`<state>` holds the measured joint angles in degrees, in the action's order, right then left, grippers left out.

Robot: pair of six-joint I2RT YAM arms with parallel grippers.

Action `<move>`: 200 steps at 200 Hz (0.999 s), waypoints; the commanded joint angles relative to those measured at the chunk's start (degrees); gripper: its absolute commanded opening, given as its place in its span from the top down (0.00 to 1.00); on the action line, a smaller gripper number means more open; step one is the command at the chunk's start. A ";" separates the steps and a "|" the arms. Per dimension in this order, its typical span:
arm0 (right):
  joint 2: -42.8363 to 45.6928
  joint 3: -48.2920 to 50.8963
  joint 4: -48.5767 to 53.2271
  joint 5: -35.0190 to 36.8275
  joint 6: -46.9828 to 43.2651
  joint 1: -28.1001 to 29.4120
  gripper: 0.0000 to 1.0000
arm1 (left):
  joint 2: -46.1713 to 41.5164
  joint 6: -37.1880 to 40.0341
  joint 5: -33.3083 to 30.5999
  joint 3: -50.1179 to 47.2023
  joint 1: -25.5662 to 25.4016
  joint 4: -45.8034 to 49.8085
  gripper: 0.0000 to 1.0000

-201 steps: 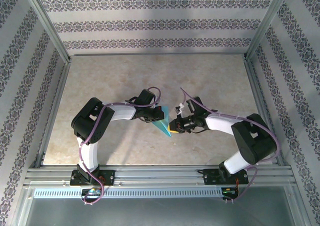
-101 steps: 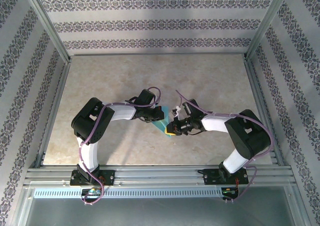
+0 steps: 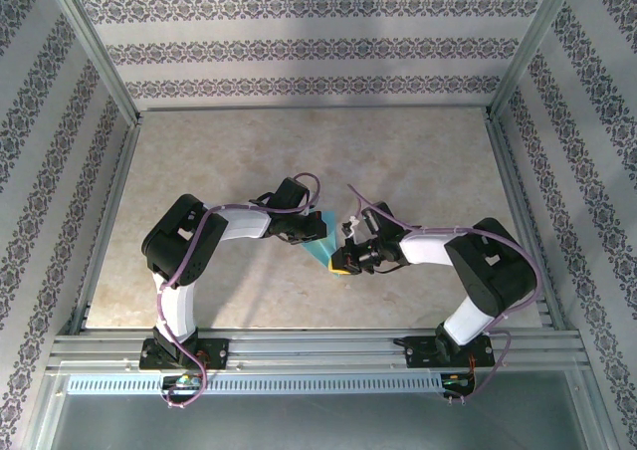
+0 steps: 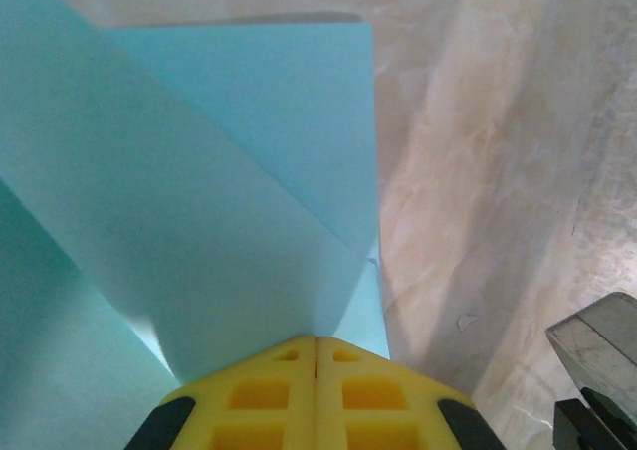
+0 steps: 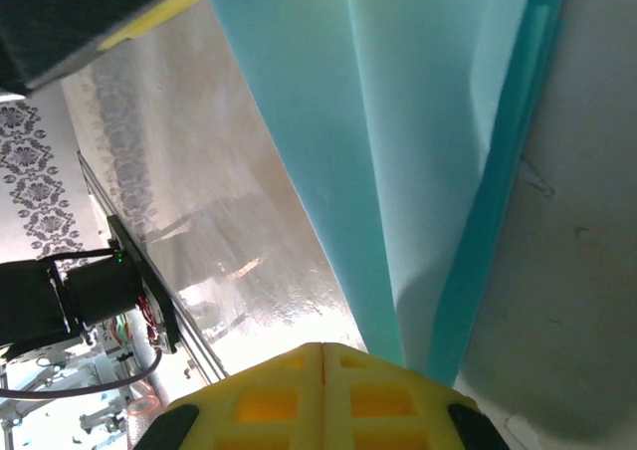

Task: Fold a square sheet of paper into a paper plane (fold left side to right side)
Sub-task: Fourth fold the wing at the center of the table.

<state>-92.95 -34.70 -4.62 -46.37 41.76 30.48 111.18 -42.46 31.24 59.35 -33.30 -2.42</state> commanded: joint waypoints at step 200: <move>-3.78 -0.99 -1.18 3.56 -1.42 1.42 1.00 | -0.16 -0.32 -2.68 -2.49 0.68 4.71 1.00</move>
<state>-96.55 -36.88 -5.85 -43.94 41.21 31.03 110.83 -42.46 31.09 58.83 -33.26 -2.44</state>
